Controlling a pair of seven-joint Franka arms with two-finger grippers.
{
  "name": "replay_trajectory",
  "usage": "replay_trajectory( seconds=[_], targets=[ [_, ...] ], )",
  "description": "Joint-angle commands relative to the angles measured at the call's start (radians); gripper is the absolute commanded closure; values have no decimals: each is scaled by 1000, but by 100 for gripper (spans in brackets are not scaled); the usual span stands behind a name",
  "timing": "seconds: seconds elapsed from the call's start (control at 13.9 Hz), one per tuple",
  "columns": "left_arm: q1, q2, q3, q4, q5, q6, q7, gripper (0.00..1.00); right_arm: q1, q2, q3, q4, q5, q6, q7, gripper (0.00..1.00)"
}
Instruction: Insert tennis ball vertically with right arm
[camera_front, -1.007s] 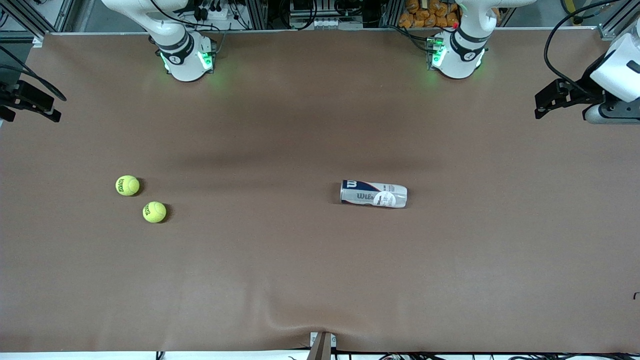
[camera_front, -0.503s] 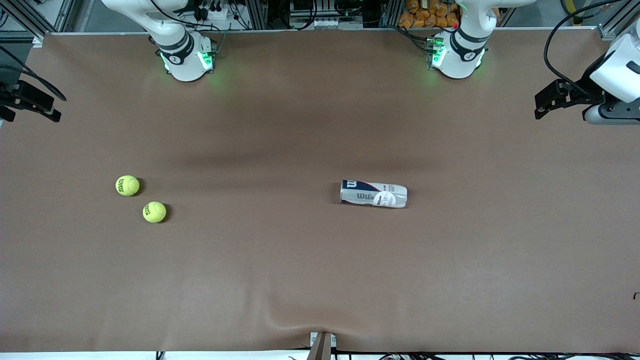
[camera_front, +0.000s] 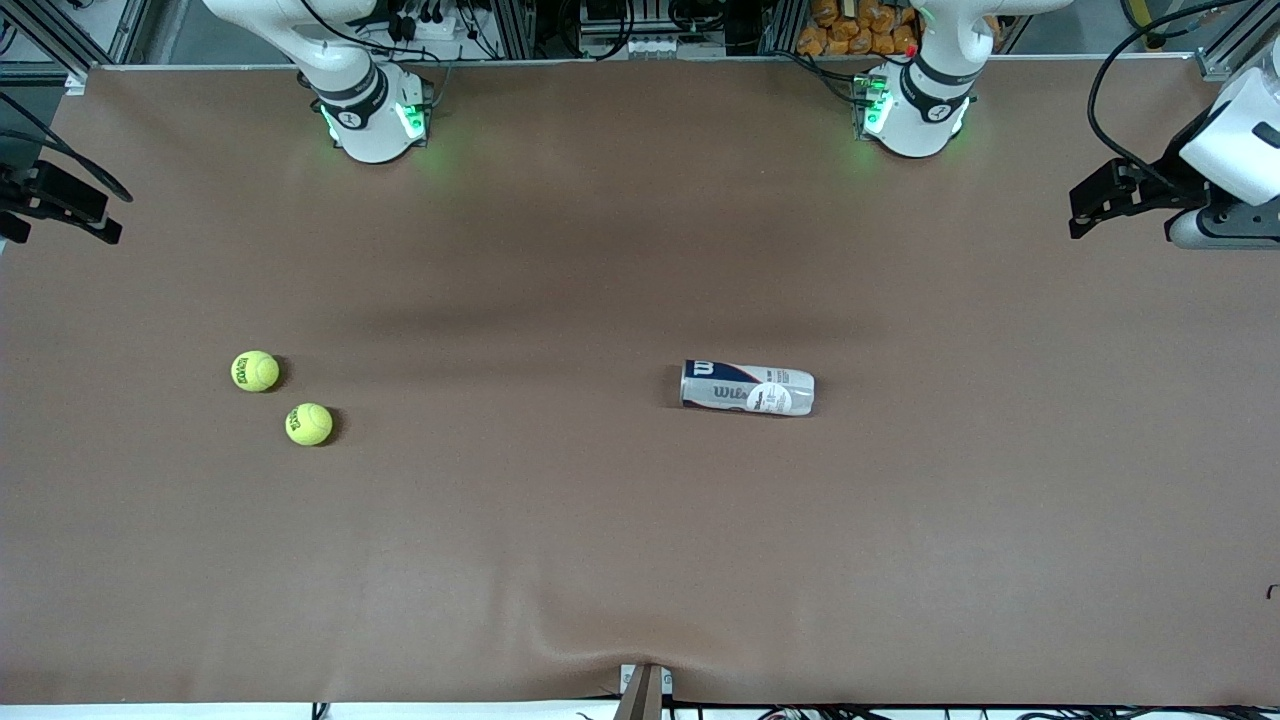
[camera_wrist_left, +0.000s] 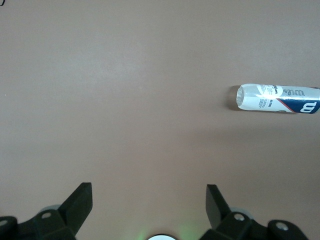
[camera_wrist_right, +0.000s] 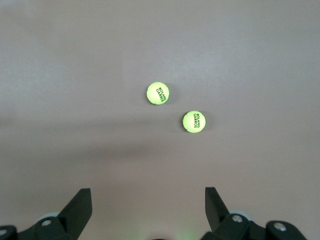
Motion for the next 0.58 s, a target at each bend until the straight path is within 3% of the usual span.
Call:
replay_trajectory(
  seconds=[0.0,0.5],
  targets=[
    [-2,3,-6,5,22,12,-10,0,-3,-1,0,6,-3,-10,-10,0],
    [-2,4,-6,5,23,27,-8,0,-3,-1,-1,6,-3,-10,-10,0]
  ],
)
